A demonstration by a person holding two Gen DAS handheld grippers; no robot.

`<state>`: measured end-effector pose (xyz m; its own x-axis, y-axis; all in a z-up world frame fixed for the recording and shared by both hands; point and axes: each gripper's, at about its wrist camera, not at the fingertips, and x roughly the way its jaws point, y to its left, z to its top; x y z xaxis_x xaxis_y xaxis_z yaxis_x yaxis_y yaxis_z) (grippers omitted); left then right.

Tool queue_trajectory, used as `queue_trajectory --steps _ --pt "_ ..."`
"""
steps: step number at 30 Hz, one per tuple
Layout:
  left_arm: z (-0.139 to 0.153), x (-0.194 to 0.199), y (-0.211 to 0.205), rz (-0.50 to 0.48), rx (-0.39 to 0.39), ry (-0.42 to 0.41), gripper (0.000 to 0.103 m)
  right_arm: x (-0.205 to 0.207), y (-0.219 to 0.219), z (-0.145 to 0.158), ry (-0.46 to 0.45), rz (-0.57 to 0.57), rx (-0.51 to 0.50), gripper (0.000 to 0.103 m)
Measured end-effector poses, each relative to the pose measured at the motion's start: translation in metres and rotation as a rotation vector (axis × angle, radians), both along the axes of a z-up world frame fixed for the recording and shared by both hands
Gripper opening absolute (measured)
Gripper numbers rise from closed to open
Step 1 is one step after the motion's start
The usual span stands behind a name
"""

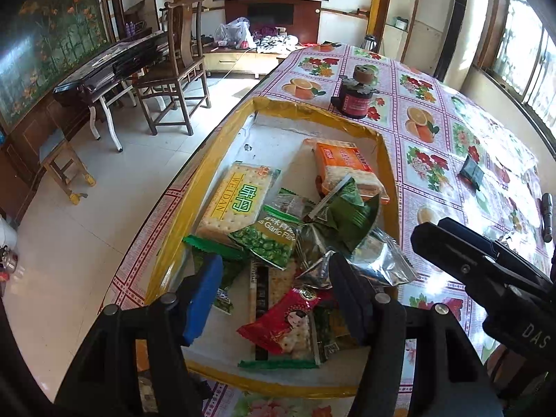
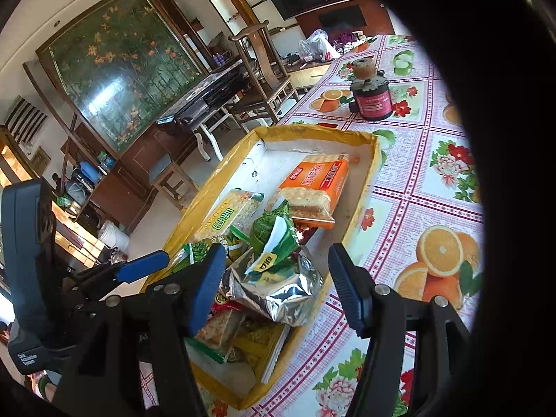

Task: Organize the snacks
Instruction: 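Open both tools to drop the bags into the tray, then move both open tools back to the red-and-white packet and silver foil bag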

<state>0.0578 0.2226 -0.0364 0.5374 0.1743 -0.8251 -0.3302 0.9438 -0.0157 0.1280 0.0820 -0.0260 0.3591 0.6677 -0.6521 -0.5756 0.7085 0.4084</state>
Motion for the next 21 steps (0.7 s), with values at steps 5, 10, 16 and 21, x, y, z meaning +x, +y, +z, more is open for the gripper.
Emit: queue_trajectory --steps 5,10,16,21 --pt "0.009 -0.002 -0.018 -0.029 0.01 -0.016 0.064 -0.008 -0.042 0.004 0.003 -0.081 0.033 0.064" --pt "0.015 -0.003 -0.038 -0.061 0.022 -0.025 0.065 -0.012 -0.091 0.007 0.002 -0.167 0.049 0.065" --pt "0.019 -0.001 -0.06 -0.096 0.027 -0.03 0.065 -0.018 -0.151 0.005 0.023 -0.271 0.065 0.065" --pt "0.019 0.0 -0.08 -0.128 0.04 -0.033 0.065 -0.022 -0.192 0.002 0.029 -0.339 0.073 0.065"
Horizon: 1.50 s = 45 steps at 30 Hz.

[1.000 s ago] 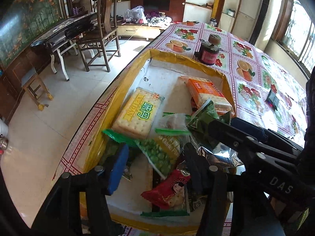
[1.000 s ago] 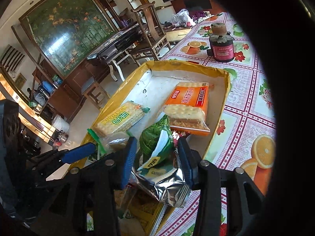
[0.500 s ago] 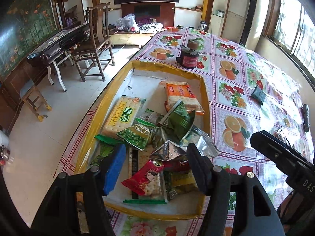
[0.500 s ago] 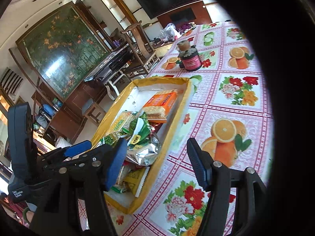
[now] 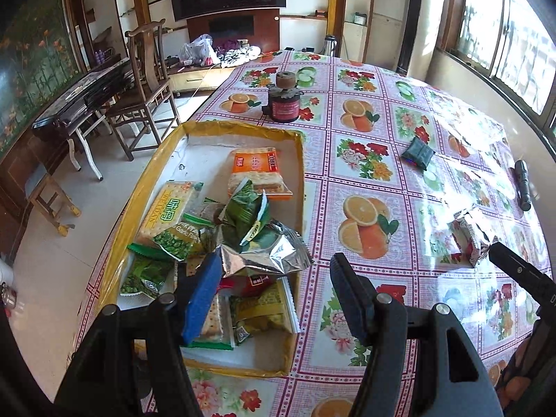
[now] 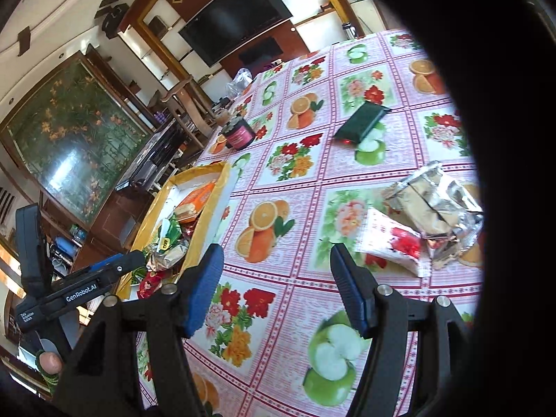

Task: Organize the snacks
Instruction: 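Move both open tools back to the red-and-white packet and silver foil bag, then grasp the red-and-white packet with the left tool while the right tool grasps the silver foil bag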

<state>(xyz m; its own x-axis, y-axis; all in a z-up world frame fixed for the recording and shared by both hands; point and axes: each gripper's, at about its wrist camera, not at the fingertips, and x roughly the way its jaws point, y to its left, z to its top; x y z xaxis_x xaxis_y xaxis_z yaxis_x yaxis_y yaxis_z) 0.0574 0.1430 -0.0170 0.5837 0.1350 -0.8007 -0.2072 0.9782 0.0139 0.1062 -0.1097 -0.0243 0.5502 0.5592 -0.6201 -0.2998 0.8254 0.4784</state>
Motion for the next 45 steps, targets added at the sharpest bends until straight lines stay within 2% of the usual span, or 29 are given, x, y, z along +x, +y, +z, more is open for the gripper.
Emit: queue_trajectory --steps 7,12,20,26,33,35,37,39,41,45 --pt "-0.004 0.005 -0.033 -0.056 -0.002 0.016 0.065 -0.008 -0.049 -0.003 0.003 -0.089 -0.021 0.066" --pt "-0.009 0.01 -0.065 -0.13 -0.031 0.039 0.065 -0.01 -0.074 -0.004 -0.002 -0.145 -0.084 0.068" --pt "-0.019 0.023 -0.108 -0.233 -0.06 0.083 0.065 -0.006 -0.086 -0.01 -0.006 -0.151 -0.17 0.068" --pt "-0.034 0.044 -0.14 -0.302 -0.182 0.134 0.065 0.003 -0.1 -0.012 -0.006 -0.169 -0.198 0.068" --pt "-0.055 0.082 -0.184 -0.339 -0.307 0.19 0.065 0.009 -0.121 -0.011 0.001 -0.203 -0.174 0.068" --pt "-0.066 0.096 -0.192 -0.321 -0.288 0.223 0.065 0.012 -0.124 -0.012 0.007 -0.208 -0.168 0.068" --pt "-0.072 0.105 -0.188 -0.294 -0.234 0.233 0.064 0.015 -0.125 -0.012 0.011 -0.209 -0.164 0.068" --pt "-0.07 0.106 -0.171 -0.273 -0.207 0.215 0.064 0.018 -0.125 -0.012 0.01 -0.202 -0.157 0.068" --pt "-0.069 0.106 -0.152 -0.23 -0.126 0.214 0.062 0.023 -0.122 -0.012 0.009 -0.181 -0.16 0.068" --pt "-0.062 0.101 -0.118 -0.22 -0.156 0.211 0.064 0.036 -0.101 -0.016 0.0 -0.108 -0.212 0.068"
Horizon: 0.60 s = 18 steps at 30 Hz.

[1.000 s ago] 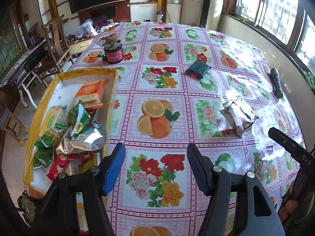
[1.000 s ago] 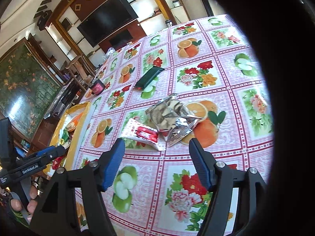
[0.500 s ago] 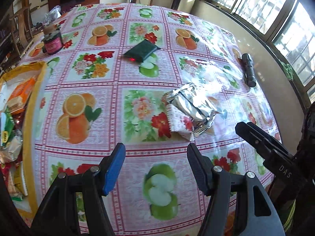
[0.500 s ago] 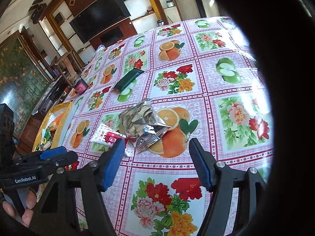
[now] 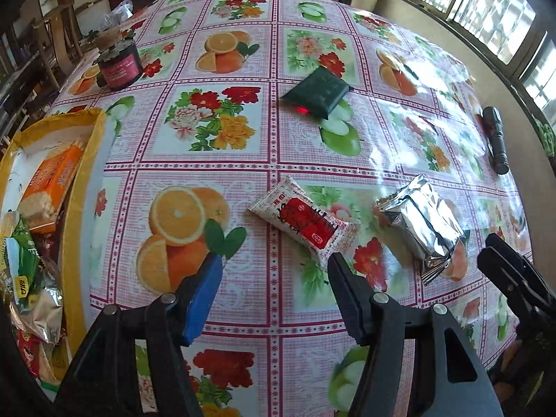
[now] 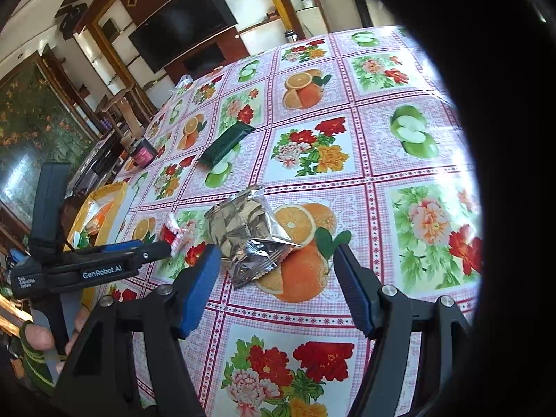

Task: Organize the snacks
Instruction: 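Grasp the red-and-white packet with the left tool while the right tool grasps the silver foil bag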

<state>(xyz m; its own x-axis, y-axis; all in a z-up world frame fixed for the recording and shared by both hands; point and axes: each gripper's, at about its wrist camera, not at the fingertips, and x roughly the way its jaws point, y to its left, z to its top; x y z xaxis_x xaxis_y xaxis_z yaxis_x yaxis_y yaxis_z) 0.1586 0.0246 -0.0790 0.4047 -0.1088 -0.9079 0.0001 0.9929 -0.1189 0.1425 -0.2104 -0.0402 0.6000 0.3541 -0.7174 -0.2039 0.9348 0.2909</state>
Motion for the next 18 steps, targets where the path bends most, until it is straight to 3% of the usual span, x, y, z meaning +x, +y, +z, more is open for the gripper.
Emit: queue_trajectory --steps 4,10,18 --pt "0.004 0.002 0.006 0.015 -0.036 -0.002 0.064 0.015 0.024 -0.005 -0.001 0.052 -0.07 0.068" --pt "-0.015 0.028 0.003 0.133 -0.145 0.077 0.066 0.033 0.05 -0.016 0.013 0.106 -0.18 0.068" --pt "-0.015 0.046 -0.009 0.192 -0.059 0.065 0.069 0.042 0.055 -0.021 0.023 0.119 -0.201 0.068"
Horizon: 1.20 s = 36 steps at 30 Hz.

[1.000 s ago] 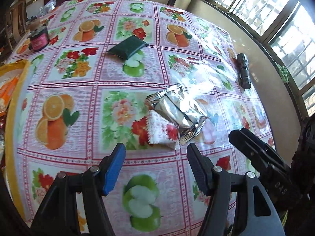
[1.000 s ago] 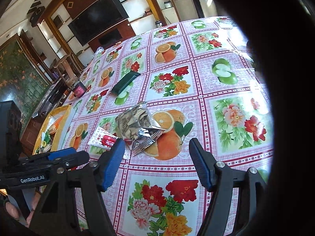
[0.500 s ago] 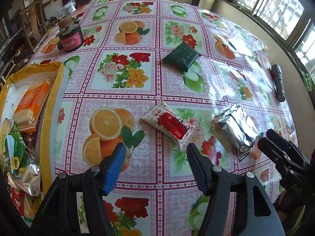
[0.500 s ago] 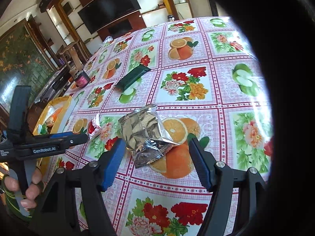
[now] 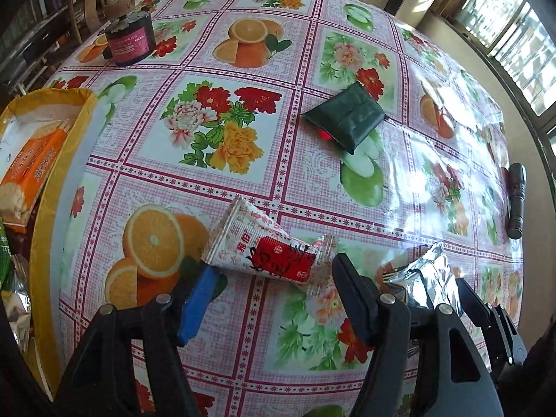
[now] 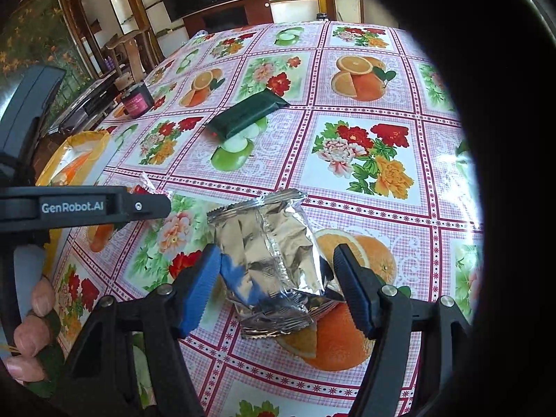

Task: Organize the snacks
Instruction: 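Grasp the red-and-white packet with the left tool while the right tool grasps the silver foil bag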

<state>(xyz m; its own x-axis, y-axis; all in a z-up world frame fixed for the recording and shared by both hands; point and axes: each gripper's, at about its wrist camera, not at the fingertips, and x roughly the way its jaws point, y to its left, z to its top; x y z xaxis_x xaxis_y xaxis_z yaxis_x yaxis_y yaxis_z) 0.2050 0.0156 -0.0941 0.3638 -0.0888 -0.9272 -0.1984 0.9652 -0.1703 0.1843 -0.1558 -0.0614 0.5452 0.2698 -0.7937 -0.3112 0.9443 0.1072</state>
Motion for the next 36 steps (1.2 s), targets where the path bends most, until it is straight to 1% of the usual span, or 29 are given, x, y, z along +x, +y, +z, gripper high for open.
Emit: queue_trajectory --steps 4,5,10,12,15,17,18,21,23,24,25,26,27,28,31,34,36 --pt "0.0 0.008 0.0 0.011 0.02 0.009 0.07 0.001 0.006 -0.001 -0.002 0.015 -0.025 0.068" --pt "0.0 0.01 0.002 0.015 0.014 0.019 0.071 0.002 0.008 -0.001 -0.002 0.017 -0.027 0.068" --pt "0.002 0.026 0.016 0.081 -0.073 0.074 0.074 0.001 0.008 -0.001 -0.002 0.015 -0.028 0.068" --pt "0.002 0.029 0.02 0.112 -0.1 0.082 0.074 0.001 0.008 0.0 -0.003 0.015 -0.026 0.068" --pt "0.001 0.032 0.02 0.15 -0.041 0.081 0.074 0.001 0.008 0.0 -0.003 0.016 -0.026 0.068" --pt "0.0 0.038 0.018 0.186 0.021 0.078 0.074 0.001 0.009 0.0 -0.003 0.018 -0.028 0.068" --pt "-0.001 0.042 0.017 0.2 0.04 0.073 0.074 0.001 0.009 -0.001 -0.004 0.018 -0.028 0.068" --pt "-0.005 0.051 0.01 0.174 0.119 0.069 0.075 0.001 0.009 -0.001 -0.005 0.02 -0.034 0.068" --pt "-0.005 0.055 0.005 0.133 0.134 0.04 0.075 0.001 0.01 -0.001 -0.006 0.022 -0.041 0.068" --pt "-0.004 0.054 0.004 0.115 0.134 0.024 0.072 0.001 0.011 -0.002 -0.005 0.025 -0.047 0.068" --pt "-0.003 0.053 0.002 0.088 0.137 0.007 0.062 0.001 0.012 -0.003 -0.005 0.029 -0.052 0.068" --pt "-0.001 0.052 -0.001 0.062 0.156 -0.008 0.054 0.001 0.014 -0.003 -0.01 0.032 -0.064 0.066" --pt "0.001 0.05 -0.002 0.038 0.159 -0.017 0.033 0.0 0.016 -0.005 -0.015 0.034 -0.084 0.061" --pt "0.002 0.048 -0.003 0.015 0.155 -0.02 0.023 -0.001 0.018 -0.005 -0.023 0.038 -0.098 0.06" --pt "0.002 0.038 -0.003 -0.034 0.145 -0.031 0.022 -0.005 0.018 -0.004 -0.029 0.037 -0.107 0.059" --pt "0.002 0.02 0.002 -0.074 0.132 -0.048 0.02 -0.012 0.015 -0.001 -0.033 0.026 -0.094 0.059" --pt "0.001 0.004 0.008 -0.098 0.095 -0.057 0.02 -0.018 0.009 0.002 -0.033 0.015 -0.068 0.059"
